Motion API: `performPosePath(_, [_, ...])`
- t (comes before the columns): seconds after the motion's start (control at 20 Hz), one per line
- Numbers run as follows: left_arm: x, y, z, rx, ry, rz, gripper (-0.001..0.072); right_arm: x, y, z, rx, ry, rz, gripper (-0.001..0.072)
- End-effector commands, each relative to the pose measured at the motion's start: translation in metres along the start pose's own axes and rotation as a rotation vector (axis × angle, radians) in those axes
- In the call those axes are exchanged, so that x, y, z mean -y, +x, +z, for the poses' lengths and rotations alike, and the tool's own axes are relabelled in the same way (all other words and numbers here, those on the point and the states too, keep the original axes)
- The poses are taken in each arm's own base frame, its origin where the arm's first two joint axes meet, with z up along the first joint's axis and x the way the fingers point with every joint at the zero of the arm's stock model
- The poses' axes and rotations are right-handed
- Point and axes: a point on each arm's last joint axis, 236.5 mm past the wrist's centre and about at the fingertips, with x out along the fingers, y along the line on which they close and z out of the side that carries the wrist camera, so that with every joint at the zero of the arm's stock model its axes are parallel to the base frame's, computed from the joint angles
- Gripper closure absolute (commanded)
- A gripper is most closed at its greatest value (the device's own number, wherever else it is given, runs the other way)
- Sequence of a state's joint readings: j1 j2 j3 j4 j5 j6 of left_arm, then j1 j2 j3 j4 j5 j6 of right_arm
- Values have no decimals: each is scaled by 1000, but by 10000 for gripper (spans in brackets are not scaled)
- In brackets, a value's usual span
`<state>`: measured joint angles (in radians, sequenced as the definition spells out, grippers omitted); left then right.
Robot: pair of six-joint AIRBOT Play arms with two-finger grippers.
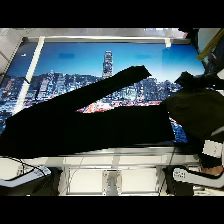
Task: Fold the clothes and pants, and hang the long-sleeved shirts on hangers.
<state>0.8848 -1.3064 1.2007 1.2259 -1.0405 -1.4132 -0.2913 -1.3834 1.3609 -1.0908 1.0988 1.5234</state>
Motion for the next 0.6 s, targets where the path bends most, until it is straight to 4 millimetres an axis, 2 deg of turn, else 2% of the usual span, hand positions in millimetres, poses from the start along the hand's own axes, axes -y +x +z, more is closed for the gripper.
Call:
performPosePath(0.0, [17,44,-42,-264,68,-24,4,-25,44,2,-73,118,147,225])
performPosePath(0.1, [-3,41,-57,-332,104,43,5,-27,52,-3,-90,108,145,226])
performPosePath(0.25, [-29,10,-61,-349,65,96,30,-30,50,-6,-99,99,149,226])
performPosePath(0.35, [-39,-10,-75,-400,22,96,51,-29,51,-6,-100,96,144,227])
performPosePath(0.45, [-45,-11,-79,-406,-5,97,53,-29,51,-6,-100,96,145,227])
performPosePath(0.55, [-32,4,-81,-383,-36,37,54,-29,50,-7,-104,96,146,227])
